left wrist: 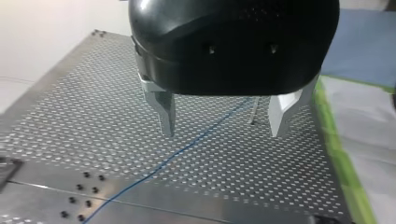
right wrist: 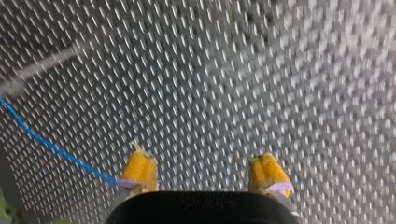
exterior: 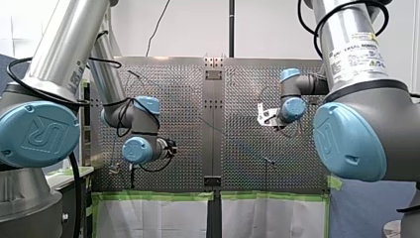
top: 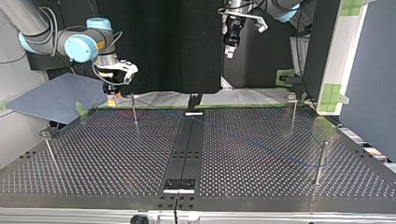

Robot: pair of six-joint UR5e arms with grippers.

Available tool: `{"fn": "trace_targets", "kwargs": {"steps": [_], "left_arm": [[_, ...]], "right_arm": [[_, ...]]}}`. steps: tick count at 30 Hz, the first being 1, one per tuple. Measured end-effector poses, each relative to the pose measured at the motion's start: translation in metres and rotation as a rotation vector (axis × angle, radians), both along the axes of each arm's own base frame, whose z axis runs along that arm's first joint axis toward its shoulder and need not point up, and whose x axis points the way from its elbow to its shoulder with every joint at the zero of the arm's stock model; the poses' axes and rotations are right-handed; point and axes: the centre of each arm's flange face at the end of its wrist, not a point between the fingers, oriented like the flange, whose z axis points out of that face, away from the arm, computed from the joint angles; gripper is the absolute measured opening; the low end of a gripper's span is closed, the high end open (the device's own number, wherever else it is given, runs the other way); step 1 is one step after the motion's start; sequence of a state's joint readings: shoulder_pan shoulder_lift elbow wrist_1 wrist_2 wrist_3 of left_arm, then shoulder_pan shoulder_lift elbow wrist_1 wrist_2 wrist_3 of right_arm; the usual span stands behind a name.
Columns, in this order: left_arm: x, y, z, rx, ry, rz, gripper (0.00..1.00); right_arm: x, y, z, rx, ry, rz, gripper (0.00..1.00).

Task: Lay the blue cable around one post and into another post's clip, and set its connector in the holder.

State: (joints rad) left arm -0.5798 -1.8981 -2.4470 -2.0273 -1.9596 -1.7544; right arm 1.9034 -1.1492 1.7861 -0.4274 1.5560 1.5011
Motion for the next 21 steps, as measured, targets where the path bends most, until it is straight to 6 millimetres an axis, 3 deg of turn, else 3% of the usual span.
{"fn": "trace_targets", "kwargs": {"steps": [10, 21], "left_arm": [[0.015, -0.008, 0.010, -0.074, -0.056, 0.025, 1.00], [0.017, 0.000, 0.010, -0.057, -0.040, 0.114, 1.00]], "right_arm": [[0.037, 0.026, -0.004, -0.032, -0.034, 0.080, 0.99], [0.076, 0.051, -0.001, -0.084, -0.055, 0.084, 0.99]]}}
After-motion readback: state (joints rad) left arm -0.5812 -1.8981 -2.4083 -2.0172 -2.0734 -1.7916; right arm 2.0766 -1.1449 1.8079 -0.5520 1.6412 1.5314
